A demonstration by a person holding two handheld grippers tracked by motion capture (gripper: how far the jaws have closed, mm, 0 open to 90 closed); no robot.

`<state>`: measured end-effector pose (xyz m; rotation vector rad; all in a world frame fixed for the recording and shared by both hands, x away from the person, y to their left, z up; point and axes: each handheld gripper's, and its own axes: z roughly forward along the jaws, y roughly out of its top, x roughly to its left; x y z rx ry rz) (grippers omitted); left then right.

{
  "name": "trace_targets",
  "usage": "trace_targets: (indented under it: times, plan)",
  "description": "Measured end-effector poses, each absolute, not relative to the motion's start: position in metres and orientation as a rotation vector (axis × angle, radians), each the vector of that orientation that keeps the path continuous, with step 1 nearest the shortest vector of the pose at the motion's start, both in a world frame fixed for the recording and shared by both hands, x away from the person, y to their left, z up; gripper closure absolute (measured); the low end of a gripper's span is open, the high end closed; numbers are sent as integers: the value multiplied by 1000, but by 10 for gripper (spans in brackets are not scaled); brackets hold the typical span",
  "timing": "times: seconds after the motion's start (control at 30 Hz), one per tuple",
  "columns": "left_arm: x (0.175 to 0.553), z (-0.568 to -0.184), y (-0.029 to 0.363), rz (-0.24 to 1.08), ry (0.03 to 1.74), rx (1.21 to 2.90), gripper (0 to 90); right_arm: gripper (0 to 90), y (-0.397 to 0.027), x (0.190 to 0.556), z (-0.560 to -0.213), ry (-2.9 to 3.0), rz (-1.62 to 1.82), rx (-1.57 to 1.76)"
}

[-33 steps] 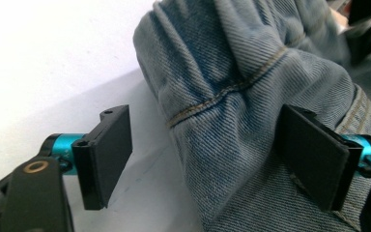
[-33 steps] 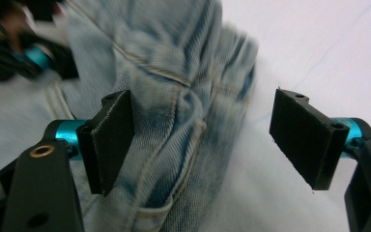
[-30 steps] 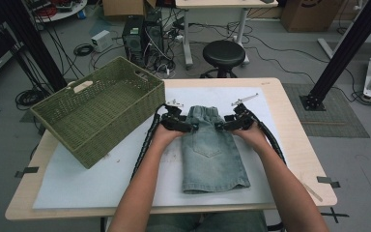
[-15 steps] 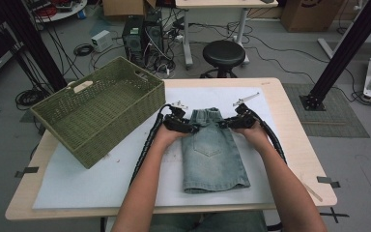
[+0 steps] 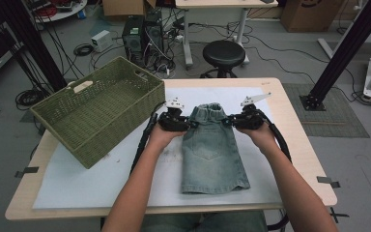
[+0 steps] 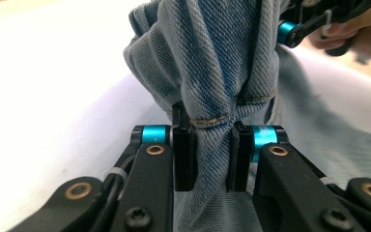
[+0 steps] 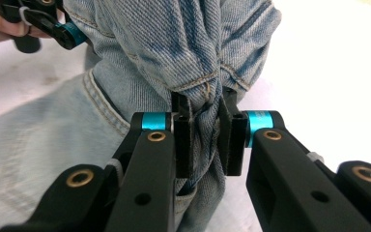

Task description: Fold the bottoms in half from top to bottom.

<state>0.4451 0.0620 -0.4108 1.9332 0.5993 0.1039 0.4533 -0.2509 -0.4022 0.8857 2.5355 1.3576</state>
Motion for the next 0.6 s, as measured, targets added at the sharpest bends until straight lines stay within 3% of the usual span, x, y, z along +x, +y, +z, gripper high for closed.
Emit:
trace_targets:
  times: [0.17, 0.4, 0.6]
  plan:
    - [422, -401, 60, 96, 515, 1924, 788, 749, -259, 426, -393, 2499, 1425, 836]
    - [395, -396, 63, 92, 441, 1922, 793, 492, -275, 398, -384, 2507, 1482, 818]
    - [386, -398, 61, 84, 412, 1918, 794, 500, -316, 393, -369, 2330, 1569, 905]
